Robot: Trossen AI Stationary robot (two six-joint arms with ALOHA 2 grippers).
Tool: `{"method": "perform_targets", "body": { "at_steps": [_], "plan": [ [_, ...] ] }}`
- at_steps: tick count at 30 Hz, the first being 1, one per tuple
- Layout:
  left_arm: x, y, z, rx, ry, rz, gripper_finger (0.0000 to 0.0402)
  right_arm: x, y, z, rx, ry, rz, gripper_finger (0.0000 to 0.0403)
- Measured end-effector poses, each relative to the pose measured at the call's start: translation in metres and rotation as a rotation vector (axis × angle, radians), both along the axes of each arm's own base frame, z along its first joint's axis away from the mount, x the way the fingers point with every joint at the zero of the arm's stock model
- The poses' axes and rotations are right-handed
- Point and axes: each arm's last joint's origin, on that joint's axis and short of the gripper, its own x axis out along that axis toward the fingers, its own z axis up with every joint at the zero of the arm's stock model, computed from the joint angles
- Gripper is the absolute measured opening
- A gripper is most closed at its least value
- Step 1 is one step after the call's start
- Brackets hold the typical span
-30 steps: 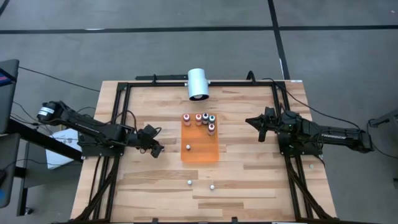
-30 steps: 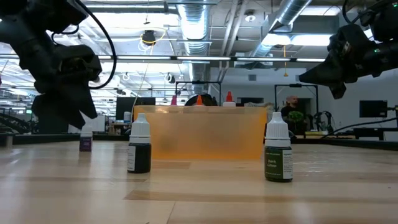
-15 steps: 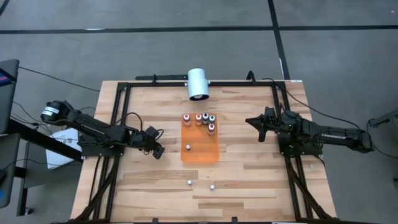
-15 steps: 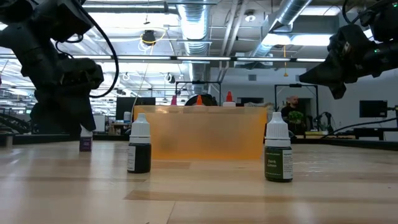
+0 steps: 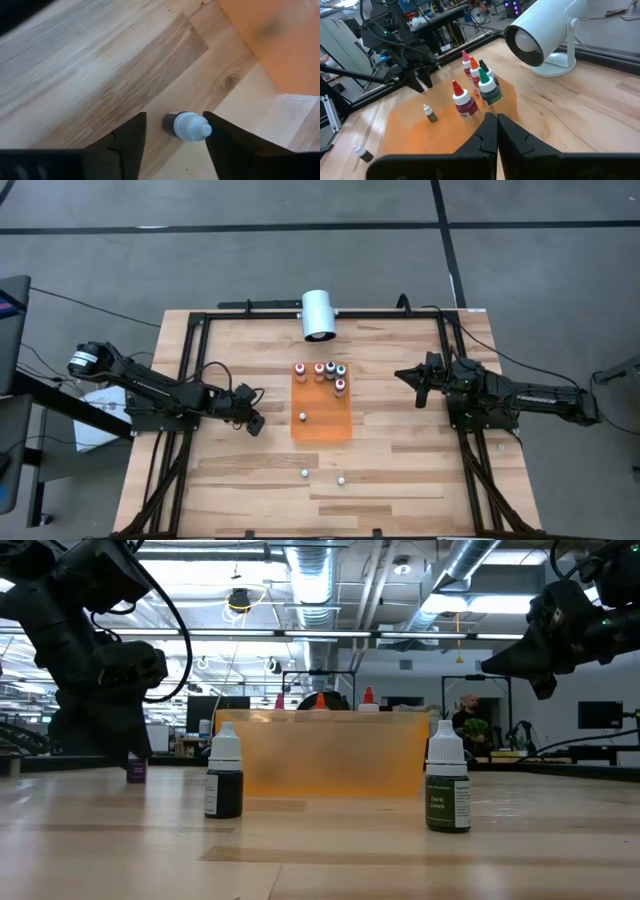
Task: Pick & Place food coloring
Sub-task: Put the small purple food coloring bottle into the bin
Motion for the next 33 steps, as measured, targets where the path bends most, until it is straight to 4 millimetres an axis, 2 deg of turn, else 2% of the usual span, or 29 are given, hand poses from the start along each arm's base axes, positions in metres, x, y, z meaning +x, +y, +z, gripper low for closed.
{"method": "perform_targets", "body": {
  "at_steps": [13,17,23,27,33],
  "plan": [
    [0.003,-0.001,0.003,0.002,-0.045,-0.003,0.0084,0.000,0.000,-0.002,0.005,0.021,0.000,0.0001],
    [0.009,-0.002,0.013,0.029,-0.043,-0.036,0.0060,0.000,0.000,-0.002,0.005,0.021,0.000,0.0001],
    [0.023,-0.001,0.048,0.137,-0.004,-0.061,0.0060,0.000,0.000,-0.002,0.005,0.022,0.000,0.0001],
    [0.035,0.003,0.083,0.191,-0.026,-0.078,0.0066,0.000,0.000,-0.002,0.005,0.021,0.001,0.0001],
    [0.052,0.008,0.138,0.315,-0.151,-0.120,0.0064,0.000,0.000,-0.002,0.005,0.021,0.003,0.0001]
  ]
}}
